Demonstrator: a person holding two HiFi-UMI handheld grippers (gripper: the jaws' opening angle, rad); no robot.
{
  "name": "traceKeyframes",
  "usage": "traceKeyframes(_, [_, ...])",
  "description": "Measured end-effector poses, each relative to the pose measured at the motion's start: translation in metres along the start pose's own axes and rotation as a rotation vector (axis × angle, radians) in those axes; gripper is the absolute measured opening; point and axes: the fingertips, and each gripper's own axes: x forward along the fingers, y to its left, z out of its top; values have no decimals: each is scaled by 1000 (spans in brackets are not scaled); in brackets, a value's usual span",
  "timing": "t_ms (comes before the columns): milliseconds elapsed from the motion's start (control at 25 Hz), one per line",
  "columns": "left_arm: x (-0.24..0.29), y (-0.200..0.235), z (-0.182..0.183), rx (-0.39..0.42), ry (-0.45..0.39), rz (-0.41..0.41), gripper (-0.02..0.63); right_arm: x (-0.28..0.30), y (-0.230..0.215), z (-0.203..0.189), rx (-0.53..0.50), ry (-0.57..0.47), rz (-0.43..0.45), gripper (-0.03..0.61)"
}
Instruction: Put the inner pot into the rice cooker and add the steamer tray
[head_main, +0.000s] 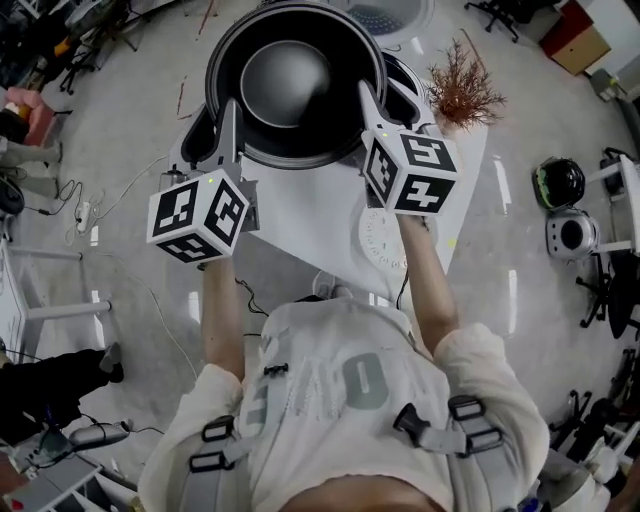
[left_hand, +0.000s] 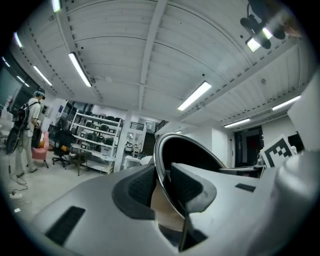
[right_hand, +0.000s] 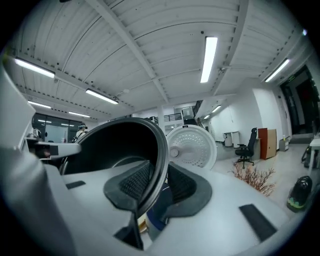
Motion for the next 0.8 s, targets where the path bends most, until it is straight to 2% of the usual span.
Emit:
traceKeyframes(360, [48,-21,12,9,-21,-173,100,-3,-34,20,-16,-28,-160,124])
traceKeyframes(600, [85,-46,3,7,20,-284,101,-11,-68,18,5,-7,-268,127])
traceKeyframes(800, [112,-66,-11,11,80,-327,106,-9,-96,11,39,39,-296,129])
